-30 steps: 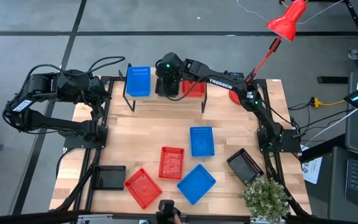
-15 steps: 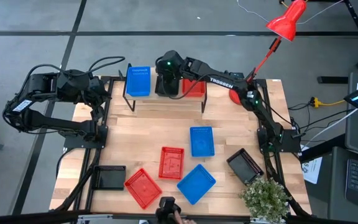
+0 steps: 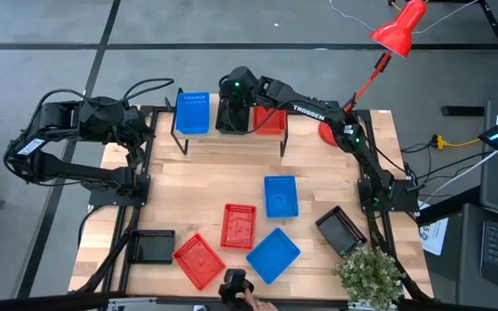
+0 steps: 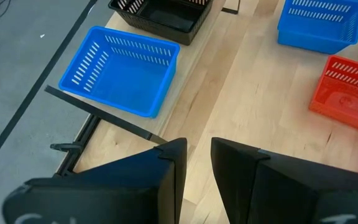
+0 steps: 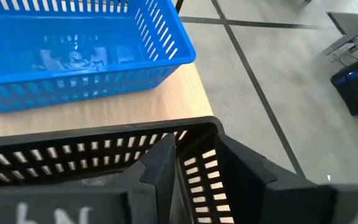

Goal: Stack baskets on shelf by color
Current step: Put the top black bin on the shelf, then stack the right red bin on top of the red bin on the shelf

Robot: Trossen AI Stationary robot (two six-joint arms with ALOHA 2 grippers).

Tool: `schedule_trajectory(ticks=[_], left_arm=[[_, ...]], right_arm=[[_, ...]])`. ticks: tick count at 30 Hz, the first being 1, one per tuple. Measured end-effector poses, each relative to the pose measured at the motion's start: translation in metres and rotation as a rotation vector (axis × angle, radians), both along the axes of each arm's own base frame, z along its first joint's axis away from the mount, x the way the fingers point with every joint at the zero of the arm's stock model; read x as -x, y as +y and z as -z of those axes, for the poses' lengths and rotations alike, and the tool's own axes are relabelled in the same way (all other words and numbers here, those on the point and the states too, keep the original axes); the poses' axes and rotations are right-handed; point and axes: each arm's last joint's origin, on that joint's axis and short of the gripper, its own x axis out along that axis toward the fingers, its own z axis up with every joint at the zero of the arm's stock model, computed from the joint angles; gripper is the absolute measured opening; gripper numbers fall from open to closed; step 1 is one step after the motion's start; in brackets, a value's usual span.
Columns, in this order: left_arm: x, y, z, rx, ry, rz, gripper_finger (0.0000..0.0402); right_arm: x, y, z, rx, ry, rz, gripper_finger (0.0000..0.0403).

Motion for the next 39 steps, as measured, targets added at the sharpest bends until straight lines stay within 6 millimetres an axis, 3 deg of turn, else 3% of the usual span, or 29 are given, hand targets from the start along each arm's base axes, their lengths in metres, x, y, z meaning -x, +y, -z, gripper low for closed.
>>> schedule_trajectory(ticks=[8, 20, 24, 31, 35, 39], left_arm=[[0.000, 0.000, 0.000, 0.000, 0.000, 0.000, 0.0066], [0.000, 0.000, 0.000, 0.000, 0.001, 0.000, 0.0066], [0.000, 0.000, 0.000, 0.000, 0.001, 0.000, 0.0066], [0.000, 0.000, 0.000, 0.000, 0.001, 0.000, 0.0066], [0.000, 0.000, 0.000, -0.001, 0.000, 0.000, 0.0066], [0.000, 0.000, 0.000, 0.008, -0.006, -0.010, 0.0066]], right_arm=[[-0.007, -0.004, 0.017, -0.006, 0.021, -0.001, 0.0118], [-0.009, -0.003, 0.015, -0.004, -0.007, -0.030, 0.0118], [-0.007, 0.004, 0.003, -0.010, -0.023, -0.013, 0.0118], [0.016, 0.048, -0.039, -0.032, 0.028, 0.094, 0.0118], [0.041, 0.091, -0.074, -0.154, 0.037, 0.015, 0.0118], [0.071, 0.135, -0.090, -0.351, 0.168, -0.076, 0.0118]])
